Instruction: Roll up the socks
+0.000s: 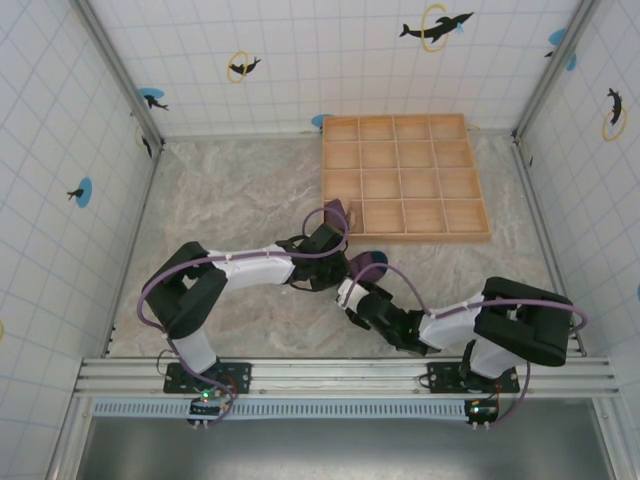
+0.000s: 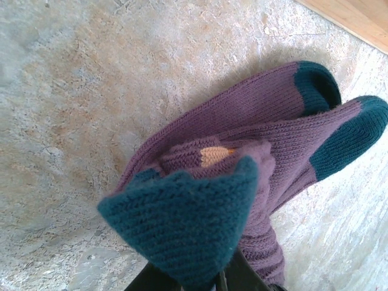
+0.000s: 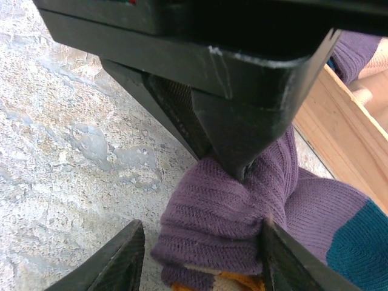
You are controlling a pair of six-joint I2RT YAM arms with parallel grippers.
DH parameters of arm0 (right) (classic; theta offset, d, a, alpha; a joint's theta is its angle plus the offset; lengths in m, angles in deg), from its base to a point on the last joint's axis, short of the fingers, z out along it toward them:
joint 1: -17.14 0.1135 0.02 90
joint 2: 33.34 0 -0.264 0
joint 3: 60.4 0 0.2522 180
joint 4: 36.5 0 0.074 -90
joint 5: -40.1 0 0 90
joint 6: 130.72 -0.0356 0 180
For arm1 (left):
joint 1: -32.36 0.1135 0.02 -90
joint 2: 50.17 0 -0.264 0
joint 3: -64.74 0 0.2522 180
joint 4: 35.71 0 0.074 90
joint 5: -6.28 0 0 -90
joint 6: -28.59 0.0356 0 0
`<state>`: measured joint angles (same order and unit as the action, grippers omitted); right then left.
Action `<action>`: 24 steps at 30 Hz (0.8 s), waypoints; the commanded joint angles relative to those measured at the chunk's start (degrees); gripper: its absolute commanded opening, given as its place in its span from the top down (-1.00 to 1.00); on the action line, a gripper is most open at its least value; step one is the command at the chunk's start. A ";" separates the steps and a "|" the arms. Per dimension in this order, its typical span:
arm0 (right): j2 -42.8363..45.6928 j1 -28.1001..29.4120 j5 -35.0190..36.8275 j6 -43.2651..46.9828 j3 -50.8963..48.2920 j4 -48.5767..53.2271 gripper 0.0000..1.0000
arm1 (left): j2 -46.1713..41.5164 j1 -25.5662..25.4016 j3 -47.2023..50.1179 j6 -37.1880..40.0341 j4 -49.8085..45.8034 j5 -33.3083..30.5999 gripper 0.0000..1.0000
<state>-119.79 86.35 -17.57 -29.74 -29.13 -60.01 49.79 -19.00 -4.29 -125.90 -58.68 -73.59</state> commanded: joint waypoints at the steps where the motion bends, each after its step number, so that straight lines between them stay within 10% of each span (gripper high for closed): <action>1: -1.34 -0.73 0.47 -1.85 0.96 -1.21 0.11 | 0.50 0.11 -0.19 0.84 -6.12 0.96 1.00; 9: -2.20 -3.56 -3.26 -7.83 0.40 0.64 0.81 | -0.64 0.12 0.84 0.25 -4.43 2.03 1.00; 17: 1.82 -12.90 -23.88 -21.49 -4.32 -1.09 1.00 | -2.35 0.11 1.12 0.06 -2.82 2.48 -0.03; 24: 2.58 -21.39 -39.31 -33.14 -7.99 -6.14 1.00 | -4.61 0.11 2.20 0.86 1.28 2.89 -0.25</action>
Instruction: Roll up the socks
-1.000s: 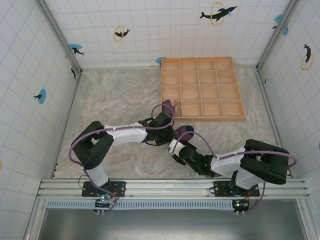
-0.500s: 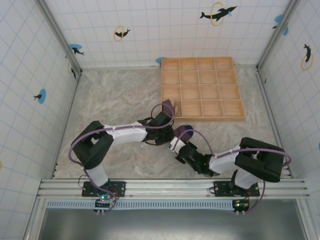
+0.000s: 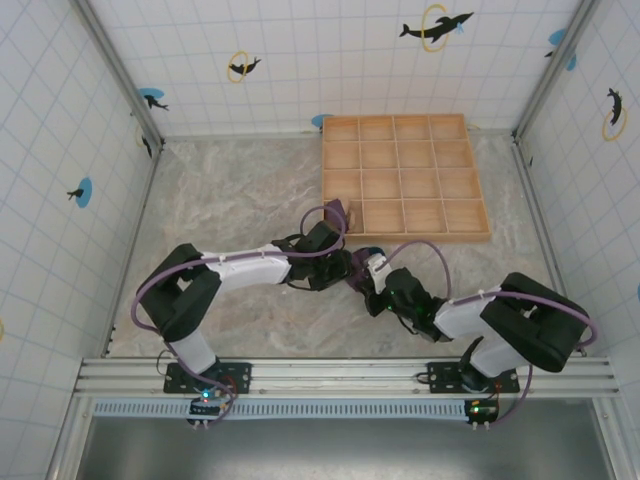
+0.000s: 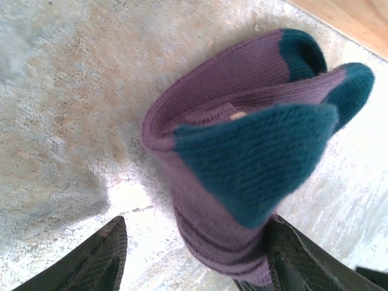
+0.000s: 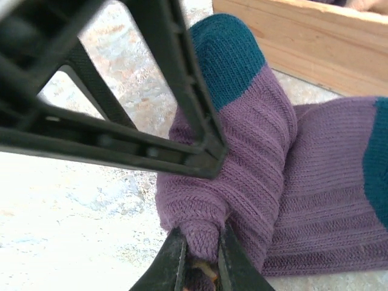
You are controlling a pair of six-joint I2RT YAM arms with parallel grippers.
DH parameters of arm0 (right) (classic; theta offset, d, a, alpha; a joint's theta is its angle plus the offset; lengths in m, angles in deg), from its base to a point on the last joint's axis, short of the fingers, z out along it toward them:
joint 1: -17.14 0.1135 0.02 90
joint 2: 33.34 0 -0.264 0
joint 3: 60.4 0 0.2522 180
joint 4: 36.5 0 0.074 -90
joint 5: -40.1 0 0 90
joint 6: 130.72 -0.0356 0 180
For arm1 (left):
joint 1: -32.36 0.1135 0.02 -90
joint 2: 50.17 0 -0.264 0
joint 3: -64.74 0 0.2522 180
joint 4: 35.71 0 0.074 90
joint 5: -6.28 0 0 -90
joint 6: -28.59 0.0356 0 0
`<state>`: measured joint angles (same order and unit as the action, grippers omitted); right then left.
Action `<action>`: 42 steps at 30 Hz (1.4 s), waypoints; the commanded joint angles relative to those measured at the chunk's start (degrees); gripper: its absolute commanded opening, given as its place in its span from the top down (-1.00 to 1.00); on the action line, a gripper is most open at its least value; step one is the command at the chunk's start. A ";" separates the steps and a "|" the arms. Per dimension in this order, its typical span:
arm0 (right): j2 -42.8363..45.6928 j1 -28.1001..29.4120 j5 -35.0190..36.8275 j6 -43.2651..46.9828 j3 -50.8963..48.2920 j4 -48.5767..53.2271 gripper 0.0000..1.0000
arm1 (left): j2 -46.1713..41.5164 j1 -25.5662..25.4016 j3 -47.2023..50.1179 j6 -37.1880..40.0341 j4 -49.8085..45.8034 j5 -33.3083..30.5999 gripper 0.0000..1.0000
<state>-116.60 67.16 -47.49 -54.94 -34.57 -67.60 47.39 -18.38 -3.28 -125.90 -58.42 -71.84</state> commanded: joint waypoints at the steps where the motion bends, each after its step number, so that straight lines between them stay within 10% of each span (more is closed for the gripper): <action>1: -0.99 -3.47 -11.61 -9.63 -3.16 0.14 1.00 | -2.87 -0.50 1.79 0.75 2.26 1.18 -0.26; 15: -9.54 -14.69 -29.49 -23.88 -0.62 -5.11 1.00 | -5.23 -0.50 8.71 1.91 14.41 1.89 -0.18; 42: -19.01 -20.14 -33.00 -34.53 5.56 2.61 1.00 | 1.09 4.42 12.13 2.49 24.69 2.91 -0.05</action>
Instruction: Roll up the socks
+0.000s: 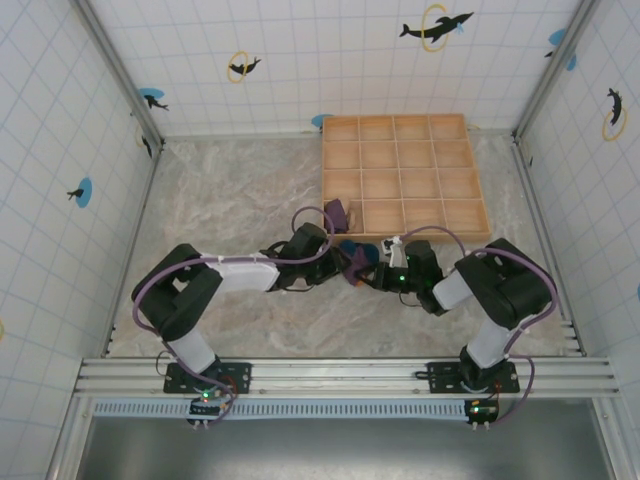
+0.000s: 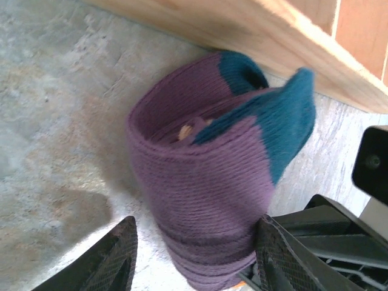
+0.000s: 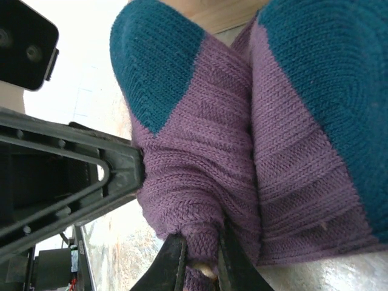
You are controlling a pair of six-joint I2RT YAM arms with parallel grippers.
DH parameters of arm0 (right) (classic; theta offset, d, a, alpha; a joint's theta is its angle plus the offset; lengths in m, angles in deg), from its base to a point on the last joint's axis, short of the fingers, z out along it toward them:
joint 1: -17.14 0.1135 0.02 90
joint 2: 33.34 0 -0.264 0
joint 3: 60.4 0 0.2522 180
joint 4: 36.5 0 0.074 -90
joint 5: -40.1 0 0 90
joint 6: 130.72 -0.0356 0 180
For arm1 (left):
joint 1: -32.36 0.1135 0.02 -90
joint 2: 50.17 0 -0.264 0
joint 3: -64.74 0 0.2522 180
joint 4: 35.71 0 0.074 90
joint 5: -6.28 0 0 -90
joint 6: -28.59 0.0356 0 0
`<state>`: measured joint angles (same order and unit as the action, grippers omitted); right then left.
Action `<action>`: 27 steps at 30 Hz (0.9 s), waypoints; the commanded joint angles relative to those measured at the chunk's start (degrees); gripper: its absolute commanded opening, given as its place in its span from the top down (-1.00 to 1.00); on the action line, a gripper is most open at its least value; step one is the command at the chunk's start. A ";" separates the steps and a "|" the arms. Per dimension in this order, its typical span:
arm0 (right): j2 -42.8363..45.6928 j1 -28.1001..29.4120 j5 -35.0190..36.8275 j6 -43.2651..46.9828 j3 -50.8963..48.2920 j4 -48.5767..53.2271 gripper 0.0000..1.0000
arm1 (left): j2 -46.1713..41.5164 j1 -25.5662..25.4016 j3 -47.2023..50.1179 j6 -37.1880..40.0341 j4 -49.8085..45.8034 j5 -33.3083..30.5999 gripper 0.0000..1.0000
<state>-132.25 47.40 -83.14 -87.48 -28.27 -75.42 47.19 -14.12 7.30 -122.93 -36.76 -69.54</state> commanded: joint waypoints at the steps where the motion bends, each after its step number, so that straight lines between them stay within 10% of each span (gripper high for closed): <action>1: -3.47 -0.39 2.49 -2.11 -0.53 10.50 1.00 | 1.76 0.16 1.74 -0.91 3.49 0.59 -0.05; 6: -3.65 -0.38 1.88 -2.99 -0.31 9.80 1.00 | 4.33 0.15 2.77 -3.38 6.35 0.08 -0.01; 14: -2.67 -0.42 0.74 -3.47 -1.45 7.82 1.00 | 8.01 0.07 1.20 -5.50 4.85 -0.14 0.64; 18: 0.79 -0.49 1.61 -1.43 -2.61 9.53 0.69 | 7.55 0.07 -0.32 -4.50 -1.02 -0.92 1.00; 27: 20.82 1.07 8.68 10.91 -2.18 25.71 -0.17 | 1.76 -1.04 -2.12 -5.91 -14.52 -3.66 1.00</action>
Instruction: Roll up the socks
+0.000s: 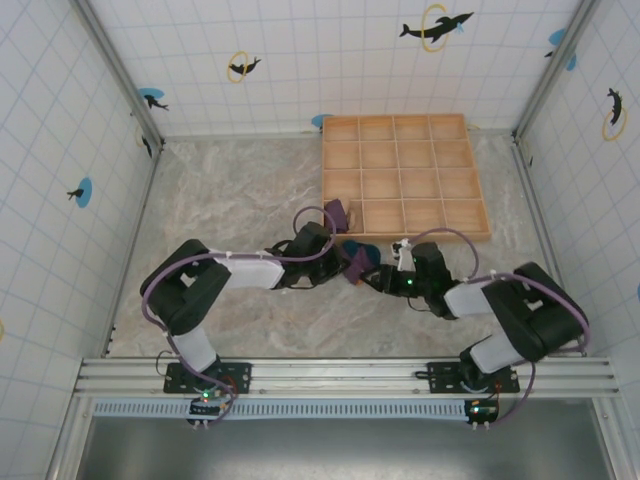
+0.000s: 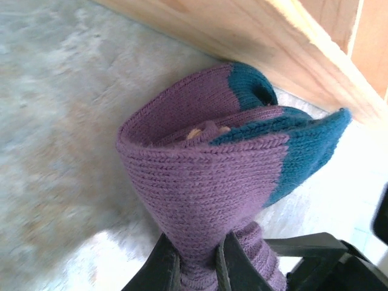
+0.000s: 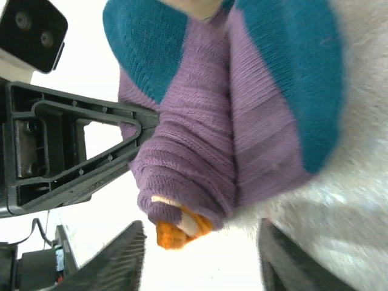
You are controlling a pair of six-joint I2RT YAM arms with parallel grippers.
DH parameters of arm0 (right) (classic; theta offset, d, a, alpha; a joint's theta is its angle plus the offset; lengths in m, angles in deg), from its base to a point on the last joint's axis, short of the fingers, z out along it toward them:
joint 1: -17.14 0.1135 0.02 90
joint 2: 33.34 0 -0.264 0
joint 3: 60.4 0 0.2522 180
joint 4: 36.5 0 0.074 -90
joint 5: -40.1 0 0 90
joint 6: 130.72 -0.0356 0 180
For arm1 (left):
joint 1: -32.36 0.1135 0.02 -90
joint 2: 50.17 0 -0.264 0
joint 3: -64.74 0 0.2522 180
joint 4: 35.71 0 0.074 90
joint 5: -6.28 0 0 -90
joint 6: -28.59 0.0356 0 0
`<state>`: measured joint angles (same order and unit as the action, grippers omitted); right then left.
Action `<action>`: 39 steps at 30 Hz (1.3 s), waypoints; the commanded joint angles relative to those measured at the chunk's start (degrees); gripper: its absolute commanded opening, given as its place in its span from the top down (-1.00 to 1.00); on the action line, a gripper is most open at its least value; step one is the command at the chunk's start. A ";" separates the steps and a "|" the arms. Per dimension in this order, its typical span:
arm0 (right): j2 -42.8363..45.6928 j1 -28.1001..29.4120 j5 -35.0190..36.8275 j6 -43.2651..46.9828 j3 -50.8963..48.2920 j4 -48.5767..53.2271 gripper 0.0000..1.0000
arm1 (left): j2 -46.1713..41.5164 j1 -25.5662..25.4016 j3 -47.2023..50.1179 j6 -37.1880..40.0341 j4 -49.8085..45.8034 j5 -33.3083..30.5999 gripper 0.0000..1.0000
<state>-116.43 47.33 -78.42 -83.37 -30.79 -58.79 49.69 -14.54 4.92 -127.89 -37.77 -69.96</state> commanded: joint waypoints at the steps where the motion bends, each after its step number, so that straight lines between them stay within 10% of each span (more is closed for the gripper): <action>1: 7.37 2.19 5.89 9.25 1.07 12.13 -0.23 | -1.33 -0.81 -0.04 -1.42 -14.97 -3.60 1.00; 10: 18.43 18.32 33.43 27.16 3.75 20.91 -0.52 | -3.25 -2.32 -2.52 -3.64 -20.74 -3.81 1.00; 20: 11.63 34.54 54.29 45.93 1.48 6.52 -0.52 | -2.76 -2.76 -3.68 -4.70 -21.46 -2.09 1.00; 39: -8.44 36.69 59.46 54.05 5.44 -10.23 -0.33 | -2.04 -2.76 -3.83 -5.15 -21.47 -0.31 1.00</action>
<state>-123.20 83.92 -20.47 -30.24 -27.88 -64.25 46.41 -16.79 1.09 -132.00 -53.53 -71.27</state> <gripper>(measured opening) 0.672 0.121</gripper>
